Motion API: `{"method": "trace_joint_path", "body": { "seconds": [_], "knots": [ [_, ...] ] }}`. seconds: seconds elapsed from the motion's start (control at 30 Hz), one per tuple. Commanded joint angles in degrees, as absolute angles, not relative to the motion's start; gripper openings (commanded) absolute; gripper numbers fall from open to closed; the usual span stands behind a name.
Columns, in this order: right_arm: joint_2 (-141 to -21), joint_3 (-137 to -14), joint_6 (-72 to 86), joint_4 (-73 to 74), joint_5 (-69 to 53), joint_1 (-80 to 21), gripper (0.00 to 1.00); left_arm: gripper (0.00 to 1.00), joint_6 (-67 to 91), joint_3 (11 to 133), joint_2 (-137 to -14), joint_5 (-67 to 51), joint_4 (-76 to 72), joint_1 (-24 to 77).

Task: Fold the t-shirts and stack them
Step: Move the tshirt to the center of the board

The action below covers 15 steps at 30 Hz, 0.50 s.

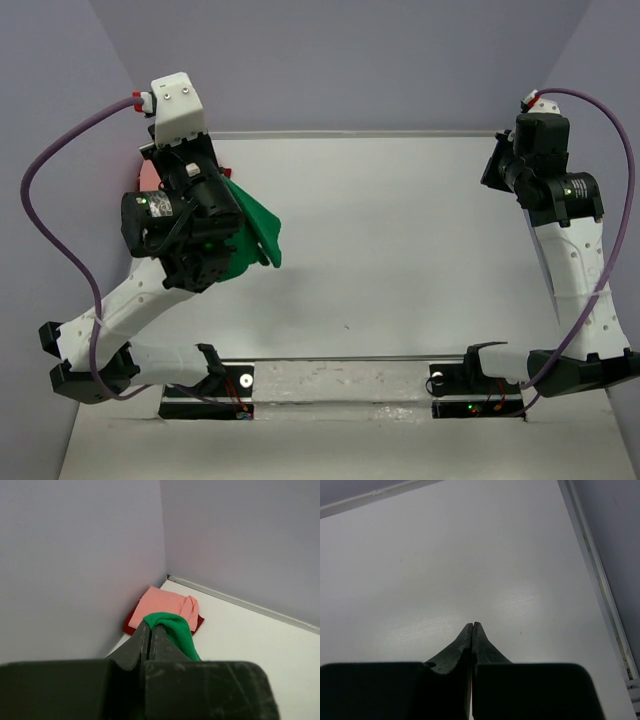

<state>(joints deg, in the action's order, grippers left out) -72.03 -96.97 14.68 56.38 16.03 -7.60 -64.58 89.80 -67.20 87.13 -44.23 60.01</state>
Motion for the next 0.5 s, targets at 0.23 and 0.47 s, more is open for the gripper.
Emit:
{"method": "trace_joint_path", "body": {
  "seconds": [0.23, 0.47],
  "knots": [
    [-70.49, -98.88, 13.89, 56.07, 15.47, -7.91, 0.0, 0.0, -65.56, 87.46, -65.22, 96.68, -47.63, 60.21],
    [-70.05, -99.14, 13.8, 55.9, 15.03, -7.91, 0.0, 0.0, -65.74, 82.8, -66.61, 96.68, -48.51, 60.21]
  ]
}}
